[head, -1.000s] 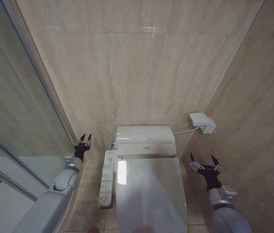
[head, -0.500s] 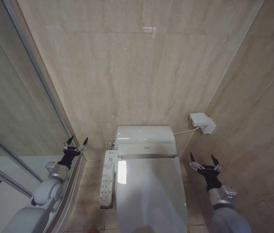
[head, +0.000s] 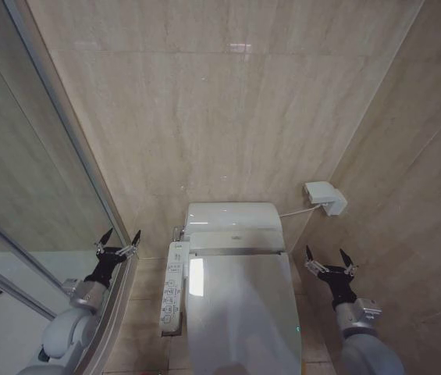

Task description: Open the toilet lid, clean the toilet bowl with a toilet brush, close the toilet lid, and flush.

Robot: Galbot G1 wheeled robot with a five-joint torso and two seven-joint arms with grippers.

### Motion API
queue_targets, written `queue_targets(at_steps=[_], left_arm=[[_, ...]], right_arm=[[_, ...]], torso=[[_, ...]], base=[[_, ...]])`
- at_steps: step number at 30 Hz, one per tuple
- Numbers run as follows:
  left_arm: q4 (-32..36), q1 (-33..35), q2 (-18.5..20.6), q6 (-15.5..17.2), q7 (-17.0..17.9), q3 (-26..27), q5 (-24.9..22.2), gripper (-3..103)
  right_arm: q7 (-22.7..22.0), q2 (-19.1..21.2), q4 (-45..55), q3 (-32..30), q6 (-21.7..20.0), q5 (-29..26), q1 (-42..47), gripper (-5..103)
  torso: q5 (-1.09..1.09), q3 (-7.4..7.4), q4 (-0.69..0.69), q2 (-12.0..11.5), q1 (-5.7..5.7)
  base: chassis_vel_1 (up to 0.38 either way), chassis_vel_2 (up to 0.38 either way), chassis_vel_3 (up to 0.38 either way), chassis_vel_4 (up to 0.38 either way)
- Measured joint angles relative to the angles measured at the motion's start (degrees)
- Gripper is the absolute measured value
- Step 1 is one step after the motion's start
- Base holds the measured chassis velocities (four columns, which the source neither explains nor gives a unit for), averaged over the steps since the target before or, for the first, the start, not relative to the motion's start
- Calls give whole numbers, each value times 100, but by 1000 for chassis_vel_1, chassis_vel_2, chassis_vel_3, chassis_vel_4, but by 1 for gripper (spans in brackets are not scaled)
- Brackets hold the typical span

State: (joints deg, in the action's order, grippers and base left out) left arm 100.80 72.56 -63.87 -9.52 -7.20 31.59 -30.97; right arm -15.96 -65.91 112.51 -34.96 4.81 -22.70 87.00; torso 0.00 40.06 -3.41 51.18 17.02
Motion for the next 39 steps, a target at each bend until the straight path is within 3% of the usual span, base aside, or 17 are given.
queue_targets(at_steps=[4,15,24,39], left_arm=[[221,214,-127,33,35,97,31,100],[826,991,-470,495,39,516,177,100],[1142,1271,-502,817,133,787,285,100],[1494,1637,-535,592,120,926,449,100]], right_arm=[[0,0,0,0,0,0,0,100],[0,0,0,0,0,0,0,100],[0,0,0,0,0,0,0,100],[0,0,0,0,0,0,0,100]], torso=[[0,0,0,0,0],[0,0,0,0,0],[1,0,0,0,0],[0,0,0,0,0]], base=[[0,0,0,0],[0,0,0,0],[0,0,0,0],[0,0,0,0]])
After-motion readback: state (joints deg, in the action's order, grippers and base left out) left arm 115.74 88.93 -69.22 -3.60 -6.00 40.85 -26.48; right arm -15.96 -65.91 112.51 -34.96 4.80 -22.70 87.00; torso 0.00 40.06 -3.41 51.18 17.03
